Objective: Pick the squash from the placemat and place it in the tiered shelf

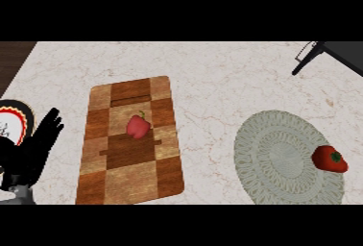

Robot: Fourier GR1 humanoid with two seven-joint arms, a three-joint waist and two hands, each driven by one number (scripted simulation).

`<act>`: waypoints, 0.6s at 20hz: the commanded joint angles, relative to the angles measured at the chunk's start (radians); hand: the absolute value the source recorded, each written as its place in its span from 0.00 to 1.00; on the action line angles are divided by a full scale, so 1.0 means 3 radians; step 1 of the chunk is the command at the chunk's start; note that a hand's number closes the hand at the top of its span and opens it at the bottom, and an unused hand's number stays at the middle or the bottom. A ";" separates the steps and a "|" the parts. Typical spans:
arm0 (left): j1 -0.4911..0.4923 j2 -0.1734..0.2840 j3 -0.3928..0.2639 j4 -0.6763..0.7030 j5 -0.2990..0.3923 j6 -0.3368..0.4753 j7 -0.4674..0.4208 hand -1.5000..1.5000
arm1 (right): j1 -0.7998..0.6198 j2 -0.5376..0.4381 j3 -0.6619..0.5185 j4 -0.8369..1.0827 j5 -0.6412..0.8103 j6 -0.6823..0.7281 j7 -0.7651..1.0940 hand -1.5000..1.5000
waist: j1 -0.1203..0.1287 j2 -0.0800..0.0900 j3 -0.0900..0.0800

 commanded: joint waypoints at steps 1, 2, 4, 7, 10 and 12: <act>0.0015 -0.0023 0.0033 0.0048 0.0023 -0.0051 -0.0105 0.50 | 0.0006 0.0015 -0.0074 0.0429 -0.0020 -0.0380 -0.0130 1.00 | 0.0009 0.0002 -0.0001; -0.0010 -0.0033 0.0008 0.0037 -0.0048 0.0018 -0.0067 0.50 | 0.0045 -0.0166 -0.0220 0.0519 -0.0112 -0.0448 -0.0328 1.00 | 0.0002 0.0004 0.0000; -0.0161 0.0019 0.0062 0.0173 0.0032 -0.0080 -0.0039 0.50 | 0.0054 -0.0093 -0.0217 0.0688 -0.0115 -0.0551 -0.0296 1.00 | -0.0003 0.0004 -0.0001; -0.0058 -0.0087 -0.0033 0.0063 -0.0070 0.0014 -0.0076 0.50 | -0.0061 -0.0257 -0.0355 0.0862 -0.0079 -0.0746 -0.0125 1.00 | 0.0013 0.0009 0.0000; -0.0050 -0.0035 0.0025 0.0108 -0.0074 -0.0007 -0.0024 0.50 | 0.0081 -0.0276 -0.0332 0.1116 -0.0074 -0.0913 -0.0274 0.00 | 0.0004 0.0004 0.0000; 0.0031 -0.0022 0.0028 -0.0061 -0.0026 -0.0057 -0.0005 0.50 | 0.0025 -0.0473 -0.0286 0.1444 -0.0031 -0.0796 -0.0537 0.00 | 0.0042 0.0015 0.0002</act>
